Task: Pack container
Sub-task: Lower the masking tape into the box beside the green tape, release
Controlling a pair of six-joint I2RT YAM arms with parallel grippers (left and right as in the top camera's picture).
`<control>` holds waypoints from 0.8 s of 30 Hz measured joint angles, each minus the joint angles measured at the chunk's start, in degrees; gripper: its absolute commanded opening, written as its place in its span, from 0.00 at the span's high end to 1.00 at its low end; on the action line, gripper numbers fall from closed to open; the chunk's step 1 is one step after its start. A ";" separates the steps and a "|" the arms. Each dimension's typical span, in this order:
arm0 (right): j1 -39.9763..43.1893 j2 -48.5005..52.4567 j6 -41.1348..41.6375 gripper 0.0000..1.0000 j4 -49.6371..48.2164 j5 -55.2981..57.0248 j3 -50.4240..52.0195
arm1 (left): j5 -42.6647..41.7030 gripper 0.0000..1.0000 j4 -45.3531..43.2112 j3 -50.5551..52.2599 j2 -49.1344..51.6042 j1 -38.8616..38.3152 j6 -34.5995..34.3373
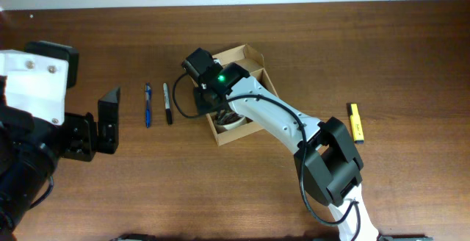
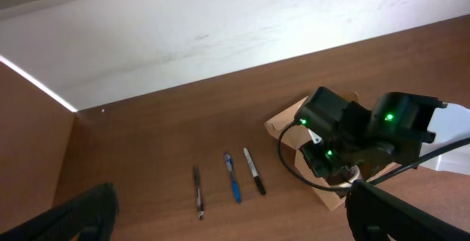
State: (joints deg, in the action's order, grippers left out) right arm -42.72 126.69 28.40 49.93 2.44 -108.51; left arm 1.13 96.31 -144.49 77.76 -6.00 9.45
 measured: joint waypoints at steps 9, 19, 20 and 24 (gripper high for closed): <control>1.09 0.00 0.46 0.74 -4.31 -0.22 0.00 | -0.02 0.01 -0.04 0.00 0.02 0.00 0.00; 6.32 0.00 3.96 0.43 -4.15 -0.44 0.00 | -0.04 0.01 -0.04 0.00 0.00 0.00 0.00; 6.64 0.00 4.11 0.41 -3.89 -0.39 0.00 | -0.04 0.01 -0.07 0.00 0.02 0.00 0.00; 7.50 0.00 2.93 0.36 -1.18 0.59 -0.28 | -0.04 0.01 -0.07 0.00 0.00 0.00 -0.02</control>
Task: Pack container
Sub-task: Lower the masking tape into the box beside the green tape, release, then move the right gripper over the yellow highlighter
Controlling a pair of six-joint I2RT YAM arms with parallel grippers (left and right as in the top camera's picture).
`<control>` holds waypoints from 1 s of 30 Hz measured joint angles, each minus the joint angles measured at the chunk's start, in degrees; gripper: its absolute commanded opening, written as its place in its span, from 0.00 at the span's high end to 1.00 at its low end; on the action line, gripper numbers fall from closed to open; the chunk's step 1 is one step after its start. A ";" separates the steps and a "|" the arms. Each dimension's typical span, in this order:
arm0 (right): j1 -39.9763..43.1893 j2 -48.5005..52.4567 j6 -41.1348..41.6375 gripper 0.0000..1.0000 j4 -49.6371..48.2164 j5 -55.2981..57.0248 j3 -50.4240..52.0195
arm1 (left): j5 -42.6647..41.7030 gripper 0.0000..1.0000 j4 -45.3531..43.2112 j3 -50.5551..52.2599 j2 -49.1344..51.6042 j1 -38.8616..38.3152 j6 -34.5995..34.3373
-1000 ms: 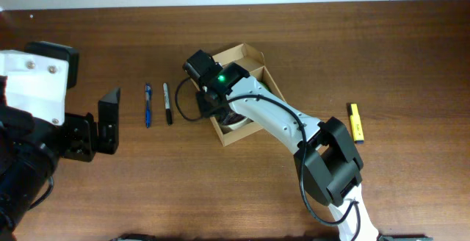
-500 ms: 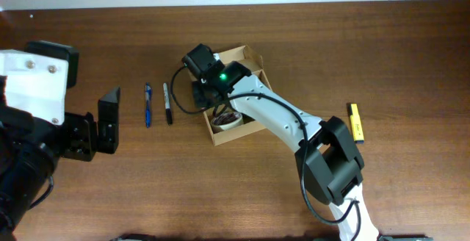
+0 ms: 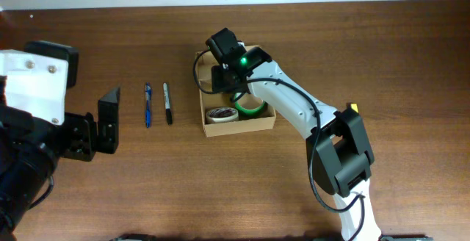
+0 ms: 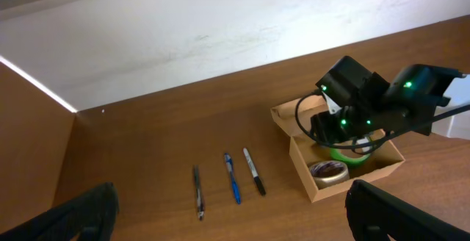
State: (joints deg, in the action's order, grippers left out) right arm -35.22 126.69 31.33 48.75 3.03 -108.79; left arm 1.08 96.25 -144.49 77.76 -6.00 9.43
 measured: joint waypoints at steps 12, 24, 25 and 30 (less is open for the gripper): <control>0.04 0.00 -3.30 0.35 11.08 7.30 -12.59 | 0.00 0.01 -0.04 0.00 0.00 0.00 0.02; 1.14 0.00 -6.49 0.01 45.48 21.64 -29.88 | 1.29 0.01 -0.02 0.00 0.15 0.00 0.02; 1.60 0.00 -6.73 0.01 47.15 21.94 -31.41 | 1.44 0.01 0.00 0.00 0.28 0.00 0.00; 6.32 -1.99 -8.48 0.01 48.22 19.08 -37.86 | 2.16 0.01 -0.02 0.00 2.12 0.00 0.02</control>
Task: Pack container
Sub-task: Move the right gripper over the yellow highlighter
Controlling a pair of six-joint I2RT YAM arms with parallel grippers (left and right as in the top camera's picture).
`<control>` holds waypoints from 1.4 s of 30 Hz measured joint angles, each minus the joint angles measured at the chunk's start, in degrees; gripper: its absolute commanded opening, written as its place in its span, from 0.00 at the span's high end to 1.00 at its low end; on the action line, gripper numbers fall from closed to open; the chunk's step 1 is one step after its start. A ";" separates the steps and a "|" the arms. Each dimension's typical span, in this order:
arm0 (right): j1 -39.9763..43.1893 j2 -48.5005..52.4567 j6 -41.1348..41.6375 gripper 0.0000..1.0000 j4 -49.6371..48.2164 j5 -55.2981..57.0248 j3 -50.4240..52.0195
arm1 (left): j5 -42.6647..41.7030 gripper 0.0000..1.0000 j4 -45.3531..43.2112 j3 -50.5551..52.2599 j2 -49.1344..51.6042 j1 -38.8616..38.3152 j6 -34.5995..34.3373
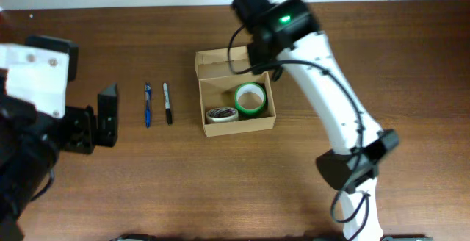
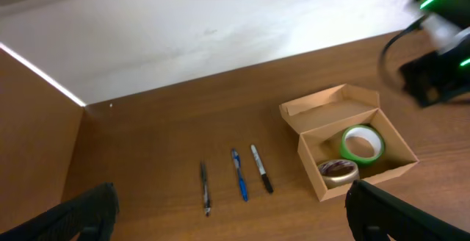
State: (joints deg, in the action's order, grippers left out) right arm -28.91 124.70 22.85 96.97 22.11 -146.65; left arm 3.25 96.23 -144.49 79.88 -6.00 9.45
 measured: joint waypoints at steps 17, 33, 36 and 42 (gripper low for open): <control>34.36 -19.41 -15.52 0.01 -0.15 -22.73 8.81 | 0.24 0.01 0.26 0.00 6.29 0.00 0.00; 37.40 -16.44 -29.68 0.01 -10.23 -24.98 50.18 | 0.24 0.01 0.26 0.00 7.93 0.00 0.00; 37.40 -16.44 -32.24 0.01 -15.96 -24.59 55.06 | 0.24 0.01 0.26 0.00 7.93 0.00 0.33; 37.40 -16.44 -35.58 0.01 -26.40 -23.45 65.24 | 0.24 0.01 0.26 0.00 7.93 0.00 1.09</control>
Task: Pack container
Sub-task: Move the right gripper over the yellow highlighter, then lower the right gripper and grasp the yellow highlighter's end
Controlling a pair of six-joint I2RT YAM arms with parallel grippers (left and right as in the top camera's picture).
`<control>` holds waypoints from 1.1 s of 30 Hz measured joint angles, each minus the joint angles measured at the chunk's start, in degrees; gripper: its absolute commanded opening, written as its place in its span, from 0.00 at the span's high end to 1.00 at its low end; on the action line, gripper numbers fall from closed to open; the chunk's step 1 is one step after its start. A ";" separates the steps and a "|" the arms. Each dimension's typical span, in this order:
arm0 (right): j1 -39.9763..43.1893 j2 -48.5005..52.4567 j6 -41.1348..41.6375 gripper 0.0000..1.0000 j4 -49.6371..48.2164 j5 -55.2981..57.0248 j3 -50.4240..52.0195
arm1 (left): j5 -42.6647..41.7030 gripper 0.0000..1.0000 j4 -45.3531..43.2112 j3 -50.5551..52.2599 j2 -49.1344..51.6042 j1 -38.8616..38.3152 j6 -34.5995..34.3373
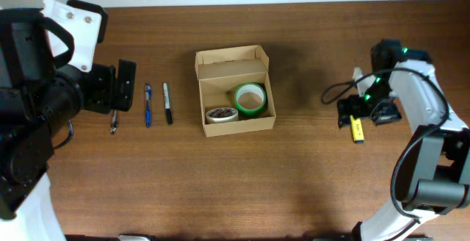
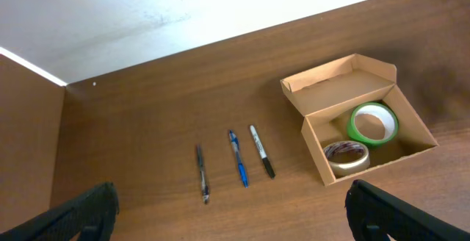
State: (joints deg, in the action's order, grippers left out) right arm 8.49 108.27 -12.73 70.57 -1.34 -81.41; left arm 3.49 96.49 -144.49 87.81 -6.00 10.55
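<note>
An open cardboard box (image 1: 209, 98) sits mid-table, also in the left wrist view as the box (image 2: 411, 127). Inside lie a green tape roll (image 1: 250, 98) and a brownish tape roll (image 1: 220, 114). Left of it lie a black marker (image 1: 167, 103), a blue pen (image 1: 147, 105) and a dark pen (image 2: 201, 173). My left gripper (image 2: 235, 215) hangs open above them, with nothing between its fingers. A yellow marker (image 1: 356, 130) lies at the right. My right gripper (image 1: 348, 113) sits over its far end; its jaws are not clear.
The box's lid flap (image 1: 229, 54) stands open at the back. A pale wall runs along the far table edge (image 2: 220, 42). The right arm's cable (image 1: 334, 90) loops between the box and the gripper.
My right arm has moved from above the box's back edge to the table's right side, down at the yellow marker. The left gripper has shifted towards the pens.
First the box lay skewed with my right gripper at it. Then it stood square, the gripper at its back left corner. After that the right arm was above the box's rear. Now it is at the yellow marker, and the left arm is nearer the pens.
</note>
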 measured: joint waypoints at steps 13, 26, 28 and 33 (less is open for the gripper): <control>0.11 0.00 -1.27 0.01 -10.40 1.31 9.86 | 0.00 0.01 0.02 0.00 0.00 0.00 0.42; 7.19 0.00 -1.49 0.00 -14.40 1.31 9.86 | 0.00 0.01 0.02 0.00 0.00 0.00 0.44; 8.09 0.00 -1.46 0.00 -14.95 1.33 9.86 | 0.00 0.01 0.02 0.00 0.00 0.00 0.42; 8.41 0.00 -1.46 0.03 -15.80 1.11 9.86 | 0.00 0.01 0.02 0.00 0.00 0.00 0.42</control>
State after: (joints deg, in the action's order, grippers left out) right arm 16.91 108.27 -14.20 54.76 -0.23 -71.55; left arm 3.49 96.51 -144.49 87.81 -6.00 10.96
